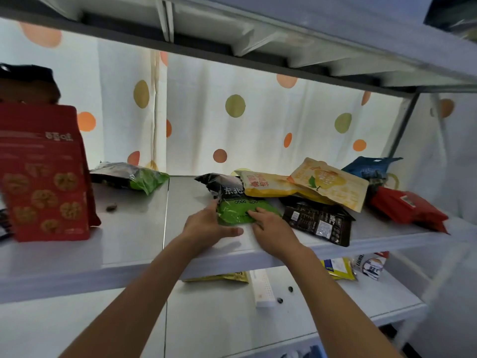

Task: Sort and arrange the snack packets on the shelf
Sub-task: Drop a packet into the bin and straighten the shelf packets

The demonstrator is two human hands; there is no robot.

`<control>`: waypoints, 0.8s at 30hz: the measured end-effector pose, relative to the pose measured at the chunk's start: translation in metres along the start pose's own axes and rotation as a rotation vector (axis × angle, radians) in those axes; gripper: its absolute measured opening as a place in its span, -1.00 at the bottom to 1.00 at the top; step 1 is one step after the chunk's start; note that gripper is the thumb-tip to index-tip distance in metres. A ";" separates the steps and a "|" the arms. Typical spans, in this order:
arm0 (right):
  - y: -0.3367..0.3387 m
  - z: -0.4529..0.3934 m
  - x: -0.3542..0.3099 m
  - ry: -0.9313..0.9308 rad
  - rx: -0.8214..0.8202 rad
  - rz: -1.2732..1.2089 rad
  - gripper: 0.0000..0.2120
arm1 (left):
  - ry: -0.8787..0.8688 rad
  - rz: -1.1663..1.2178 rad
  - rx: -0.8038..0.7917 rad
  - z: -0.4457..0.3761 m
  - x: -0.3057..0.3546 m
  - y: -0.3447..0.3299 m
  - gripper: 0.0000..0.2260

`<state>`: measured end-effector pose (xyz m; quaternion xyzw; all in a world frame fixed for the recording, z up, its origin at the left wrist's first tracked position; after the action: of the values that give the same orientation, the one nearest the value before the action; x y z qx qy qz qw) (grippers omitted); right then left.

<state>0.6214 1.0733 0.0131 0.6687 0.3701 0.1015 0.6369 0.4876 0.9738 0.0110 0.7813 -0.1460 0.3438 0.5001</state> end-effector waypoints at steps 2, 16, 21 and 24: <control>-0.003 -0.001 -0.001 -0.001 -0.035 -0.008 -0.60 | 0.013 0.226 0.036 -0.002 -0.005 0.003 -0.11; 0.006 0.058 -0.035 0.022 0.149 -0.316 -0.69 | 0.207 0.567 0.325 0.011 -0.024 0.032 -0.67; 0.000 0.073 -0.027 -0.119 0.148 -0.446 -0.71 | 0.080 0.313 0.323 0.013 -0.012 0.036 -0.81; 0.005 0.079 -0.027 -0.188 0.113 -0.670 -0.74 | -0.027 0.245 0.378 0.023 0.007 0.046 -0.86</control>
<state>0.6524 0.9955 0.0135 0.5508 0.5137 -0.1957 0.6280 0.4751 0.9334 0.0408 0.8421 -0.1794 0.4127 0.2973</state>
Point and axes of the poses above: each hand's wrist, its own z-axis away from the middle knuckle, its own y-axis out of the back of the hand, x = y × z, the point moved 10 cm from there along -z, towards the middle knuckle, and after that the axes turned 8 degrees about -y, right-handed, at the moved point
